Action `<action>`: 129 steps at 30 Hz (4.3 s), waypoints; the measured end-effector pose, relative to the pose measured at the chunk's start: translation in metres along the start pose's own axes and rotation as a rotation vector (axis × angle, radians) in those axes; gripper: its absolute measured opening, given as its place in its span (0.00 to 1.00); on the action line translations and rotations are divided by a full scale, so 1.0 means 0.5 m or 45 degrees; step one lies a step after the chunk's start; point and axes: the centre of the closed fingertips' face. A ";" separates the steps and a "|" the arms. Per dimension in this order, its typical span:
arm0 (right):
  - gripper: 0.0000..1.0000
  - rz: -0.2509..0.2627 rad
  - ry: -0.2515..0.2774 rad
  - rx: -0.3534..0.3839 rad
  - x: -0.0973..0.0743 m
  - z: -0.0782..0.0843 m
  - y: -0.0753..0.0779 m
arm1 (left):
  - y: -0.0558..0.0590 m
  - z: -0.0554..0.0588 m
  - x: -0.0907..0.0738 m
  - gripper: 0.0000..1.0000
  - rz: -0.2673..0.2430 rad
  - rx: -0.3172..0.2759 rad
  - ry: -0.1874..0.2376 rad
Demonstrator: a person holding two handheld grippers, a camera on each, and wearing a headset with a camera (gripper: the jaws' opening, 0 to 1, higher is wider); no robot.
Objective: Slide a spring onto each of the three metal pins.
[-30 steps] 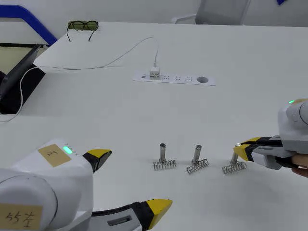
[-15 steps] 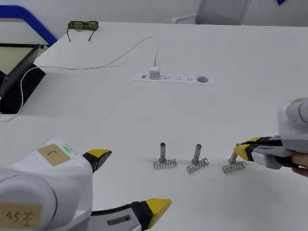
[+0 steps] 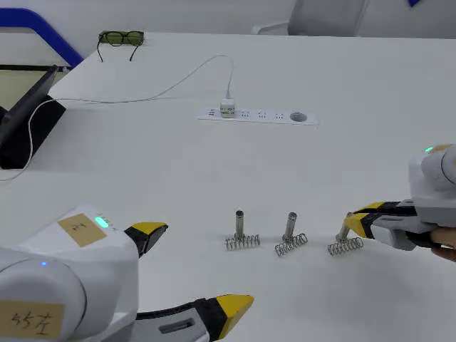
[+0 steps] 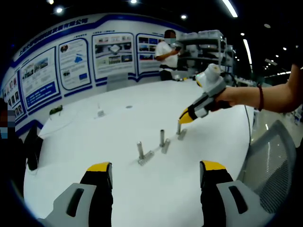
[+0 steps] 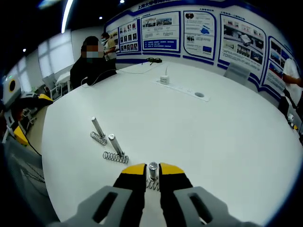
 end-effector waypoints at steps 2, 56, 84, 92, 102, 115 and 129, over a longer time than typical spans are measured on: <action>0.16 -0.005 0.004 0.009 -0.001 -0.001 -0.001 | -0.001 0.001 0.002 0.77 0.000 0.006 -0.003; 0.56 -0.142 0.315 0.121 -0.101 0.032 -0.084 | -0.061 0.063 0.250 0.30 0.179 0.320 -0.186; 0.56 -0.093 0.297 0.280 -0.117 0.061 -0.063 | -0.051 0.070 0.275 0.11 0.278 0.433 -0.189; 0.56 -0.092 0.295 0.290 -0.120 0.060 -0.067 | -0.049 0.081 0.266 0.10 0.304 0.409 -0.204; 0.55 -0.113 0.308 0.299 -0.124 0.052 -0.079 | -0.029 0.085 0.234 0.10 0.337 0.249 -0.174; 0.48 -0.207 0.401 0.373 -0.135 0.008 -0.110 | -0.010 0.030 0.170 0.10 0.334 -0.026 0.018; 0.39 -0.450 0.517 0.470 -0.120 -0.062 -0.197 | 0.038 -0.030 0.116 0.10 0.401 -0.181 0.198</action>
Point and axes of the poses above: the centre of the closed fingertips' face, and the gripper's own axes: x roughly forward along the fingers, y roughly to its right, z roughly out of its underside, and after that the axes turned 9 degrees about -y, right-handed
